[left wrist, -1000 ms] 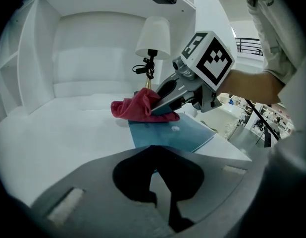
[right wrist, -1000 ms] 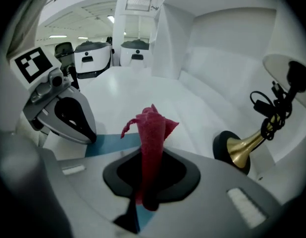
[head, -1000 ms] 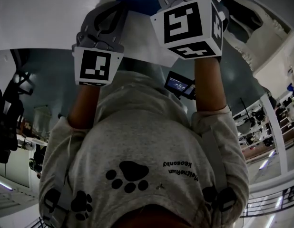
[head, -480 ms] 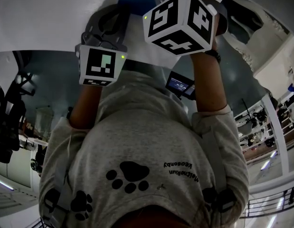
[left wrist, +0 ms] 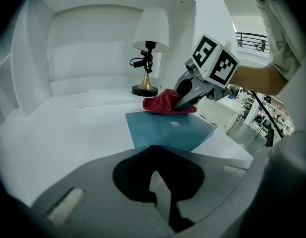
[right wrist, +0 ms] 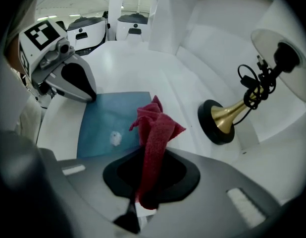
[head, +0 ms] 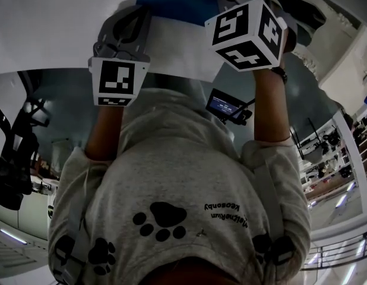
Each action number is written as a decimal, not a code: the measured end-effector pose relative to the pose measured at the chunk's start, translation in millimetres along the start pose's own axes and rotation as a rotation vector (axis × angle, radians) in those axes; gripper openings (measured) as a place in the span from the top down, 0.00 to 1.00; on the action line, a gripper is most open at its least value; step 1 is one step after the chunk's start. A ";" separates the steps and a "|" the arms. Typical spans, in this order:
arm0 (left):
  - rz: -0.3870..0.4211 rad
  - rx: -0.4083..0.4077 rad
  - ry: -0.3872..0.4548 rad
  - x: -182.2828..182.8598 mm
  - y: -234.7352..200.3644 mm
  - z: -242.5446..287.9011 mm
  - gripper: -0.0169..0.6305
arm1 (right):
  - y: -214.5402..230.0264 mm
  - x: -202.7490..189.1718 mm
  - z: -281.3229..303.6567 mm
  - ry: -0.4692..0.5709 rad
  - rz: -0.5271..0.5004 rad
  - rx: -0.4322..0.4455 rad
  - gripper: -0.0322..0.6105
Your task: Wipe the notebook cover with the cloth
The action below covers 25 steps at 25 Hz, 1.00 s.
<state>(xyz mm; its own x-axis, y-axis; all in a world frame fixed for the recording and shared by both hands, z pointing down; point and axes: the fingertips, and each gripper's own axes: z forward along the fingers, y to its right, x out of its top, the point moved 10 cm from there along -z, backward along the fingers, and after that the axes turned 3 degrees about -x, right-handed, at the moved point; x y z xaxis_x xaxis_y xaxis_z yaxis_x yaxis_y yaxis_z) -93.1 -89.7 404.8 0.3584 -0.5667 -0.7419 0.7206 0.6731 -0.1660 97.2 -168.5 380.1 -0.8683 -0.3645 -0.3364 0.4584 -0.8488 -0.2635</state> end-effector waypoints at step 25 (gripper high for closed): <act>0.016 0.006 -0.001 -0.7 3.3 14.0 0.98 | 18.0 -91.9 -28.7 -0.151 0.155 -0.135 0.88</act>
<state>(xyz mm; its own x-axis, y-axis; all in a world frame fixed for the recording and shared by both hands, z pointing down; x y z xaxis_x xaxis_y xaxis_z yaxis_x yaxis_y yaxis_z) -82.6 -93.8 413.9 0.3709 -0.5564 -0.7436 0.7182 0.6794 -0.1501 190.7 -139.3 380.3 -0.7996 -0.5477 -0.2463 0.6005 -0.7233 -0.3410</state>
